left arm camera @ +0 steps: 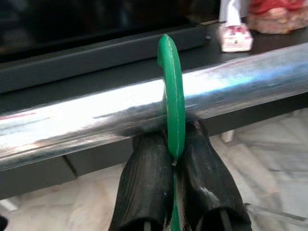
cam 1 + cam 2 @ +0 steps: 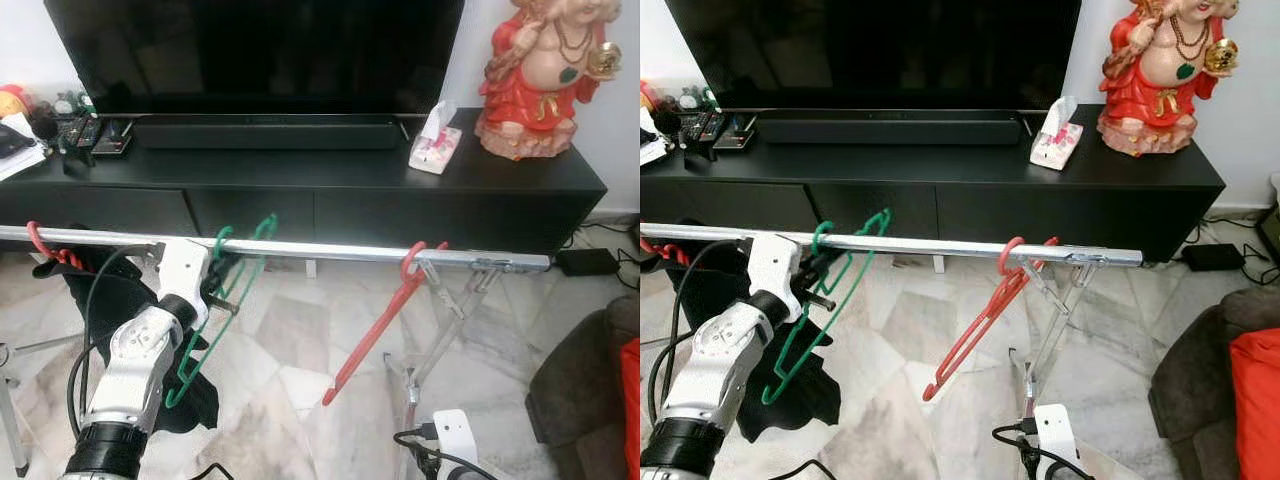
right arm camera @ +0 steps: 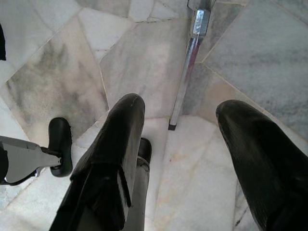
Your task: Hang hanger
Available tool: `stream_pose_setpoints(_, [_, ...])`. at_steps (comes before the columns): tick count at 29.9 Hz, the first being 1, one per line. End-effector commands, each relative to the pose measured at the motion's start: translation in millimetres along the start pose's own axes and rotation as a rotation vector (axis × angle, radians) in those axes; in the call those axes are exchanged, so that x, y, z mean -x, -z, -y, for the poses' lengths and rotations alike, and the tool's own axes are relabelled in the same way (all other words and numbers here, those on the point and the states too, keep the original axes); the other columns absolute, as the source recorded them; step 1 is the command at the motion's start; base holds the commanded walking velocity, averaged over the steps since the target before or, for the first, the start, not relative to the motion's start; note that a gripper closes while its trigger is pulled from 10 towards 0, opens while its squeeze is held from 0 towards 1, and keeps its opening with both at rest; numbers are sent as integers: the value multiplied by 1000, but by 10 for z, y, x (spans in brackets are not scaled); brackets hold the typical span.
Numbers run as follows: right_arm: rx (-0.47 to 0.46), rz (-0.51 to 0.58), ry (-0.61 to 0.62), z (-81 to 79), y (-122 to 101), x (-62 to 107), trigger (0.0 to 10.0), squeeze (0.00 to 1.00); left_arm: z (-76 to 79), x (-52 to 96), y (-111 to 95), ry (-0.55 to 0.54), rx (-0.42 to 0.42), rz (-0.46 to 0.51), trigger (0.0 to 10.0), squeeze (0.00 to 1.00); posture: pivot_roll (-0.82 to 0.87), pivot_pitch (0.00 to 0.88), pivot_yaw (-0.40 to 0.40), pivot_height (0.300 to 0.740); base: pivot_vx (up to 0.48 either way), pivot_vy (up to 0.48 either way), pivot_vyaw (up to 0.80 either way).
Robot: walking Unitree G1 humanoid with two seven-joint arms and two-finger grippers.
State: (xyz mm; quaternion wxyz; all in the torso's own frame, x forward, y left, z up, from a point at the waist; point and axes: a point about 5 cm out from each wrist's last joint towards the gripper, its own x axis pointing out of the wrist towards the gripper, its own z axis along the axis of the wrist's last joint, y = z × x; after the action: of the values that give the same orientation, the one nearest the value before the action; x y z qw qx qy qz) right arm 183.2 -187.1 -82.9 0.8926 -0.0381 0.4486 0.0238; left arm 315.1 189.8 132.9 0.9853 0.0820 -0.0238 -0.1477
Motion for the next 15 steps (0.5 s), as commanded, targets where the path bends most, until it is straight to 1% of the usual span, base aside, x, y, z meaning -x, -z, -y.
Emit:
stream_pose_setpoints(1, [-14, -3, 1, -18, 23, 3, 10000, 0, -11, -4, 46, -26, -7, -26, 10000, 0, -52, 58, 19, 740, 0, 0, 0])
stream_pose_setpoints(6, [-16, -3, 3, -13, 22, 3, 10000, 0, 66, 2, 96, -19, -6, -45, 10000, 0, -51, 61, 17, 740, 0, 0, 0])
stream_pose_setpoints(10, [-14, -3, 3, -8, 21, 3, 10000, 0, 85, 2, 113, -25, -12, -54, 10000, 0, -50, 62, 15, 740, 0, 0, 0])
stream_pose_setpoints(11, [-13, -3, 2, -7, 22, 4, 10000, 0, 88, 5, 113, -26, -10, -53, 10000, 106, -49, 62, 13, 740, 0, 0, 0])
stream_pose_setpoints(12, [-13, -3, 2, -7, 22, 4, 10000, 0, 88, 5, 113, -26, -10, -53, 10000, 106, -49, 62, 13, 740, 0, 0, 0])
stream_pose_setpoints(13, [-13, -4, 2, -6, 22, 4, 10000, 0, 92, 7, 112, -28, -6, -51, 10000, 341, -49, 62, 13, 740, 0, 0, 0])
stream_pose_setpoints(14, [-12, -4, 2, -5, 23, 4, 10000, 0, 94, 9, 112, -30, -3, -50, 10000, 671, -49, 62, 13, 740, 0, 0, 0])
stream_pose_setpoints(15, [-11, -4, 3, -3, 23, 4, 10000, 0, 96, 11, 113, -34, -5, -50, 10000, 663, -49, 62, 13, 740, 0, 0, 0])
